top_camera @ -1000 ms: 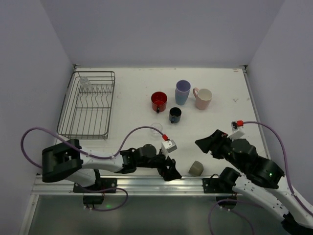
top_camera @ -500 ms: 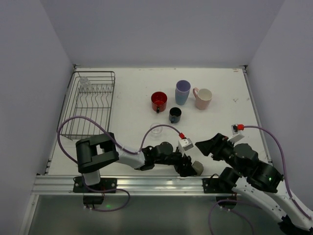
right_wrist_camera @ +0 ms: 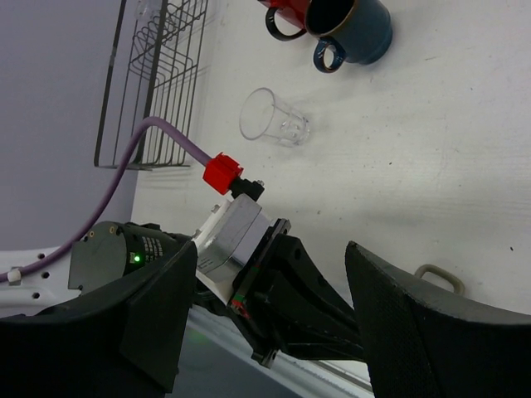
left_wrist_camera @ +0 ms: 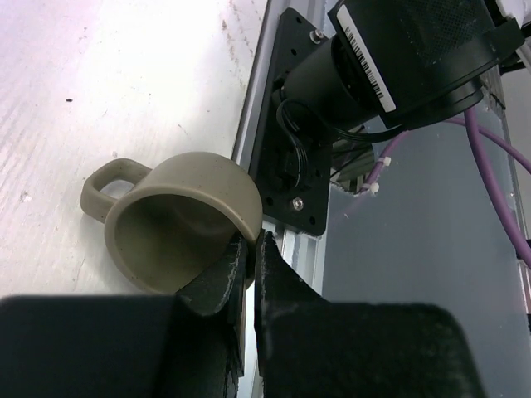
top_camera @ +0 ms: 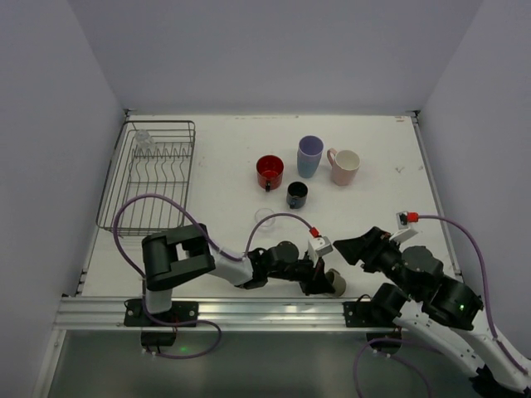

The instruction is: Unload the cups from the dish rack

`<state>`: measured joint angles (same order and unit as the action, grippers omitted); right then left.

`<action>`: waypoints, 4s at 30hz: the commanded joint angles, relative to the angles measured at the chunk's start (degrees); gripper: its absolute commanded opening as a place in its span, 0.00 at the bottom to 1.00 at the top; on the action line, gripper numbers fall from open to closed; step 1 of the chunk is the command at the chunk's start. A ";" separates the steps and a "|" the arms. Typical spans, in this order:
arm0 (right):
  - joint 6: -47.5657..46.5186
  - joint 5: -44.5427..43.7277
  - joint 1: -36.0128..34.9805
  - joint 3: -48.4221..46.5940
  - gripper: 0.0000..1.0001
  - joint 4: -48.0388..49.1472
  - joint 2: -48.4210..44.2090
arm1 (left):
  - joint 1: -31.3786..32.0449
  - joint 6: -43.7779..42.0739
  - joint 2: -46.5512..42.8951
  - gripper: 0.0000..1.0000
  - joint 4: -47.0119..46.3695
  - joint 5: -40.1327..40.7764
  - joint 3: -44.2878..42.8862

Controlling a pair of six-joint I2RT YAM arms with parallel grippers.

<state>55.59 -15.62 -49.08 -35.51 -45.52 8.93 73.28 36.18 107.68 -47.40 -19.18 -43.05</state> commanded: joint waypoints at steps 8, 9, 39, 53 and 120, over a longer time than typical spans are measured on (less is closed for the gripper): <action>-2.23 0.14 -0.05 1.05 0.76 2.70 -2.25 | -1.99 0.02 -14.41 0.00 -7.16 4.33 8.85; -3.03 2.85 -0.05 1.92 0.78 5.15 -2.42 | -2.17 0.46 -15.56 0.00 -7.88 4.41 10.77; -14.99 7.62 -7.69 -17.14 0.73 0.69 44.23 | -2.26 -23.88 -36.49 0.00 29.12 22.87 7.89; -13.67 7.36 -8.14 -13.36 0.61 11.15 53.47 | -1.82 -24.76 -33.85 0.00 29.29 23.66 6.22; -23.42 -1.52 25.17 -11.16 0.00 30.66 69.91 | -5.15 -11.06 -64.16 1.00 45.36 57.32 11.93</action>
<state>33.78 -16.36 -25.78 -43.18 -18.17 78.41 70.61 20.56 45.58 -6.98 32.27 -31.03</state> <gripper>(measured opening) 0.036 0.997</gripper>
